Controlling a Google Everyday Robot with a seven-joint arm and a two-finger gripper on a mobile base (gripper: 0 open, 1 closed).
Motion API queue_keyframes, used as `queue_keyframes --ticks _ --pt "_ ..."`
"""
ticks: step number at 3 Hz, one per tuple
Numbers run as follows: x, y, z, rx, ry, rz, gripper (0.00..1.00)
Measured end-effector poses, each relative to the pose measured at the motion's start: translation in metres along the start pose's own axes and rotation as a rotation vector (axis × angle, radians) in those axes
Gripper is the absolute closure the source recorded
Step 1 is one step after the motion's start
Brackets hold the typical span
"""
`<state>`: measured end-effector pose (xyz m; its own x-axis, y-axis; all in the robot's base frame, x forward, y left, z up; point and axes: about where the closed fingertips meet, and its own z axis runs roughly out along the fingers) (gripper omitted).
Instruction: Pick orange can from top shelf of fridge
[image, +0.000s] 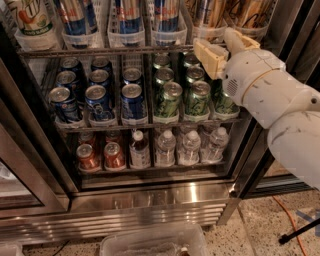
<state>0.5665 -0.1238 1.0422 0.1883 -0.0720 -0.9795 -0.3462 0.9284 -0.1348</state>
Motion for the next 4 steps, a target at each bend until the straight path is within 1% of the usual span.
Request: queue_keyframes --ticks 1,2,3,4 --pt "0.0 0.0 0.0 0.0 0.0 0.0 0.29" --pt "0.0 0.0 0.0 0.0 0.0 0.0 0.28" --pt "-0.0012 0.002 0.0018 -0.008 -0.005 -0.005 0.38" --pt "-0.0026 0.0013 0.0067 -0.019 -0.018 -0.007 0.35"
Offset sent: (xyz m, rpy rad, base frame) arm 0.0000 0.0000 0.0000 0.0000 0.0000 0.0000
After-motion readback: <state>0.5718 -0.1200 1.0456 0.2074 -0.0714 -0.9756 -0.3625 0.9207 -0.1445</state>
